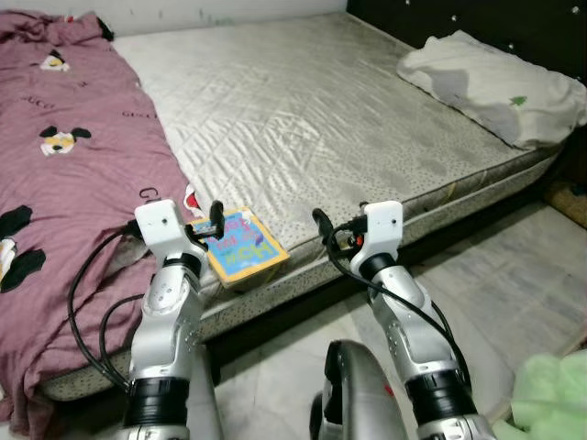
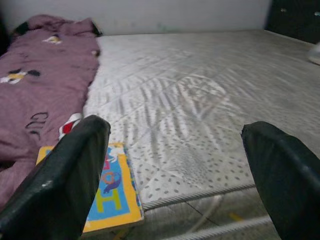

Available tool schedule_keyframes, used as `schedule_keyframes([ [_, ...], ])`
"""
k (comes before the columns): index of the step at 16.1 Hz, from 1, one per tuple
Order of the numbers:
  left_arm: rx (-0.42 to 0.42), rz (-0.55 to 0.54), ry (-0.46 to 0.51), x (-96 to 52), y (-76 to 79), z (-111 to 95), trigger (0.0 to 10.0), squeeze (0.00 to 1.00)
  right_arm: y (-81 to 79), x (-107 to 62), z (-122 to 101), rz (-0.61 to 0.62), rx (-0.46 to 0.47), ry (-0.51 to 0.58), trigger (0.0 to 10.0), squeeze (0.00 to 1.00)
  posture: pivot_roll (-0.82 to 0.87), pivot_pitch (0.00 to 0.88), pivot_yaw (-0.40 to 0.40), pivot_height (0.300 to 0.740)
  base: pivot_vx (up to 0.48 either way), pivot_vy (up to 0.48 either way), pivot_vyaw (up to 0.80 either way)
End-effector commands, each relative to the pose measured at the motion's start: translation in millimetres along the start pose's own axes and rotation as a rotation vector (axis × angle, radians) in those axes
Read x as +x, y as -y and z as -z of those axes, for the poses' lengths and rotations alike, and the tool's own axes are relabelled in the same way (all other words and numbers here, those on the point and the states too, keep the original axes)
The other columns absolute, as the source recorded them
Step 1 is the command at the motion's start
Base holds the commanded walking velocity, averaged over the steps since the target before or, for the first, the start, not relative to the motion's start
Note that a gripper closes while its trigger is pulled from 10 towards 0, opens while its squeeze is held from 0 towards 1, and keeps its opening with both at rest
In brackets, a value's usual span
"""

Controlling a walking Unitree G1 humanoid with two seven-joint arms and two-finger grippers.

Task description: Clean up the room

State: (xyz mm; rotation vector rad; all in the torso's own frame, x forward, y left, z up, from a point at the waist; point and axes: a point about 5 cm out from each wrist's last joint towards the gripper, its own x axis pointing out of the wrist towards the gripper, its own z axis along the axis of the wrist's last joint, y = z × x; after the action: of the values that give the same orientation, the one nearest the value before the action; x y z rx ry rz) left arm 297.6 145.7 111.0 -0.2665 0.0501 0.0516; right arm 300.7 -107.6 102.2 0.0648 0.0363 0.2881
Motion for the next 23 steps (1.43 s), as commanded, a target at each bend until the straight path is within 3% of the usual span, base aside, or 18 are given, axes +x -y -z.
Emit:
schedule_keyframes([
  [1,-0.004,-0.021,-0.009,-2.3,-4.0,3.0,10.0,0.00,1.6,2.3,-2.7,0.003,-0.011,0.004,10.0,0.00,0.00,0.035,-0.059,0.594,0.322,0.000,0.00],
  [12,-0.015,-0.025,-0.021,-1.8,-5.1,6.3,10.0,0.00,3.2,2.6,-1.3,0.006,-0.014,0.002,10.0,0.00,0.01,0.021,-0.061,0.594,0.268,0.000,0.00],
  [16,-0.013,-0.034,-0.034,-0.7,-5.0,8.2,10.0,0.00,3.6,2.3,-0.6,0.004,-0.020,0.001,10.0,0.00,0.01,0.020,-0.062,0.594,0.000,0.000,0.00],
  [19,-0.015,-0.022,-0.019,-1.0,-4.6,6.8,10.0,0.00,1.7,2.3,0.3,-0.009,-0.035,-0.002,10.0,0.00,0.01,0.018,-0.063,0.594,0.424,0.000,0.79],
  [23,-0.023,-0.038,-0.047,-0.6,-5.3,10.3,10.0,0.00,4.7,2.5,0.4,0.007,-0.024,-0.006,10.0,0.00,0.00,0.023,-0.063,0.594,0.110,0.000,0.00],
])
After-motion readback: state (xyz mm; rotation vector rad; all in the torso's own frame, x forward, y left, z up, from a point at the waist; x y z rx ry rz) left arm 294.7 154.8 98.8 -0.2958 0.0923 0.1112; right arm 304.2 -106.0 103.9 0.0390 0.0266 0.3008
